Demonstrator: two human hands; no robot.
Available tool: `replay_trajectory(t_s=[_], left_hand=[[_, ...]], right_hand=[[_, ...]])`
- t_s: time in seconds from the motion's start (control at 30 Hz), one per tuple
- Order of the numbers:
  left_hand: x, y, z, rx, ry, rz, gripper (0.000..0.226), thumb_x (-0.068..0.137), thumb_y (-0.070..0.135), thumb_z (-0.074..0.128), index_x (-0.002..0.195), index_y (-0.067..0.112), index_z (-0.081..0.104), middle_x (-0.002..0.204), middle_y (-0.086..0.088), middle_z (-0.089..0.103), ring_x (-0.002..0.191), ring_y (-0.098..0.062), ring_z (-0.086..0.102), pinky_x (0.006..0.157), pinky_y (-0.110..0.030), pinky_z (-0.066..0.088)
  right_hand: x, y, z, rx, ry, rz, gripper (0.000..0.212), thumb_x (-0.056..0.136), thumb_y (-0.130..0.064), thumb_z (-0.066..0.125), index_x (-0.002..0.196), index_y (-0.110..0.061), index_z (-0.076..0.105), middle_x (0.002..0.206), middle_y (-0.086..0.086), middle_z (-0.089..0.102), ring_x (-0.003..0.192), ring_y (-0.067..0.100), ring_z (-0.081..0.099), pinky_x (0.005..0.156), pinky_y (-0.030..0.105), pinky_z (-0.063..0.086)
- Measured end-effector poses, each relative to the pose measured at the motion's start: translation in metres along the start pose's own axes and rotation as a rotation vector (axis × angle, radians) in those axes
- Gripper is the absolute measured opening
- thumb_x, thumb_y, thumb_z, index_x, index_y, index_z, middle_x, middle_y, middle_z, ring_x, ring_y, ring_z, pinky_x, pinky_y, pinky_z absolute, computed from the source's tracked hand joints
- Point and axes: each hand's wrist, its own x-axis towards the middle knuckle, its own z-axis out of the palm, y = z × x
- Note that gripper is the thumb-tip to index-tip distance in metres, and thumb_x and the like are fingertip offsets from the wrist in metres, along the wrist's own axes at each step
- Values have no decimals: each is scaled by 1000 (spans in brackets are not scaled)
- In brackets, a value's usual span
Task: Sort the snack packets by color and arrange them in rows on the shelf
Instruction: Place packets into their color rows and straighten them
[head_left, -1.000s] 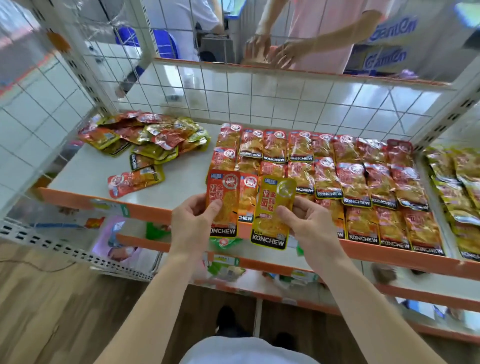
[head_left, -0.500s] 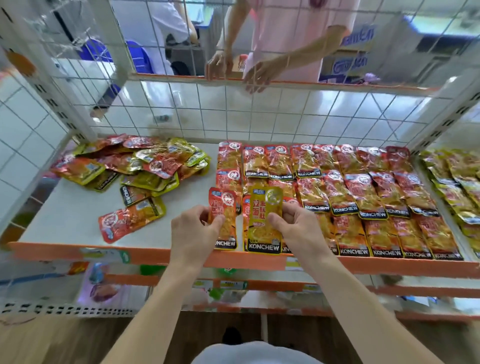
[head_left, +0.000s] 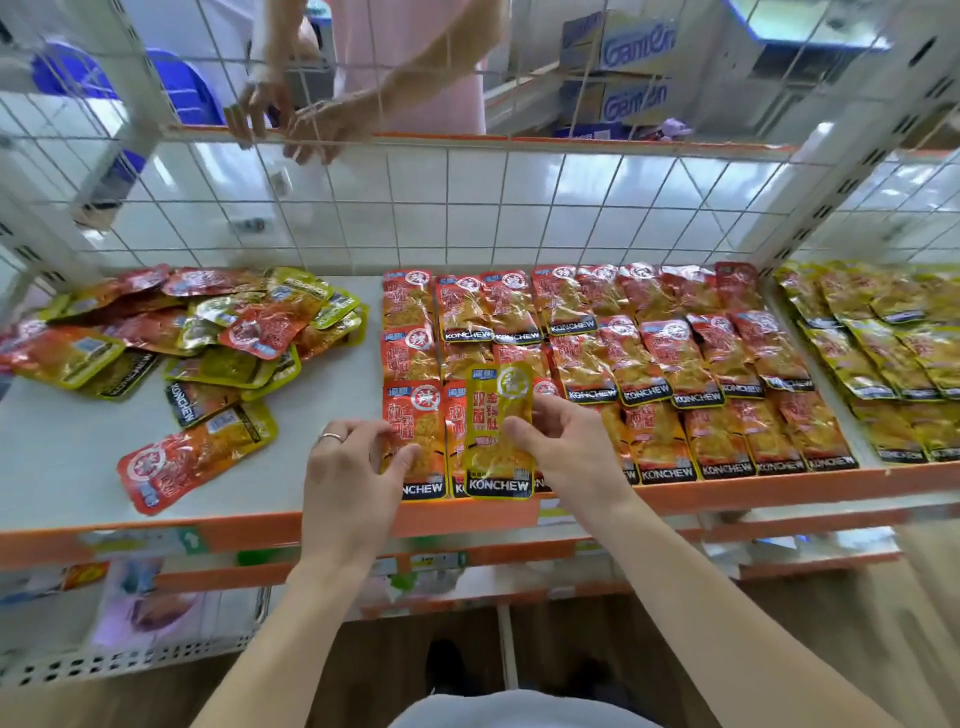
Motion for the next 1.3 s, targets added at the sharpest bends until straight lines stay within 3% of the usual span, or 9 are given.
replay_trajectory(t_s=[0.27, 0.37, 0.5, 0.67, 0.77, 0.87, 1.03, 1.13, 1.3], left_hand=[[-8, 19, 1, -5, 164, -47, 27, 89, 26, 75, 102, 4, 69, 96, -7, 60, 84, -26, 57, 77, -34, 42], [-25, 58, 14, -19, 202, 67, 26, 93, 23, 71, 111, 6, 65, 108, -9, 59, 98, -28, 57, 87, -36, 43], [-52, 125, 49, -18, 143, 270, 43, 95, 39, 56, 125, 8, 62, 129, -8, 55, 123, -26, 50, 105, -38, 41], [-91, 212, 113, -3, 94, 398, 51, 94, 45, 51, 129, 9, 61, 139, -12, 52, 127, -35, 50, 102, -48, 43], [-110, 260, 151, -18, 58, 451, 53, 94, 46, 52, 131, 7, 61, 141, -12, 52, 129, -34, 49, 108, -42, 38], [-124, 300, 179, -13, 18, 507, 52, 96, 45, 53, 132, 8, 59, 145, -11, 51, 131, -34, 49, 113, -25, 25], [-144, 351, 212, 31, 2, 618, 51, 95, 47, 52, 133, 14, 59, 149, -7, 48, 132, -30, 45, 105, -43, 39], [-143, 374, 232, 66, -26, 659, 53, 94, 50, 51, 132, 15, 60, 149, -7, 46, 135, -30, 43, 106, -45, 38], [-141, 399, 261, 62, -63, 713, 50, 93, 51, 51, 128, 17, 63, 143, -8, 51, 130, -31, 45, 101, -52, 46]], right_hand=[[-3, 1, -44, 75, -42, -26, 18, 93, -6, 67, 108, -15, 73, 98, -3, 77, 96, 13, 72, 89, 25, 56], [-14, 4, -79, 89, -52, -49, 30, 94, -1, 64, 96, -30, 71, 92, -14, 77, 93, 6, 72, 86, 20, 55], [-34, 14, -144, 134, -13, -50, 30, 93, 1, 64, 91, -28, 70, 82, -17, 76, 84, 1, 72, 79, 19, 57], [-64, 37, -249, 156, 113, -38, 20, 90, -4, 70, 99, -21, 72, 91, -8, 77, 90, 10, 73, 90, 32, 58], [-82, 52, -314, 175, 212, -23, 23, 88, -7, 73, 110, -10, 72, 96, -2, 77, 92, 13, 73, 94, 35, 57], [-96, 62, -368, 147, 278, -31, 16, 88, -9, 74, 99, -20, 73, 95, -2, 77, 93, 16, 73, 92, 35, 57], [-112, 74, -431, 138, 394, -42, 19, 86, -13, 76, 105, -17, 76, 91, -6, 77, 90, 13, 73, 81, 23, 57], [-118, 78, -456, 126, 430, -42, 19, 88, -12, 74, 92, -31, 73, 82, -18, 75, 83, 0, 71, 74, 13, 54], [-120, 86, -490, 121, 530, -9, 24, 89, -7, 72, 90, -31, 71, 78, -22, 71, 77, -7, 69, 70, 8, 51]])
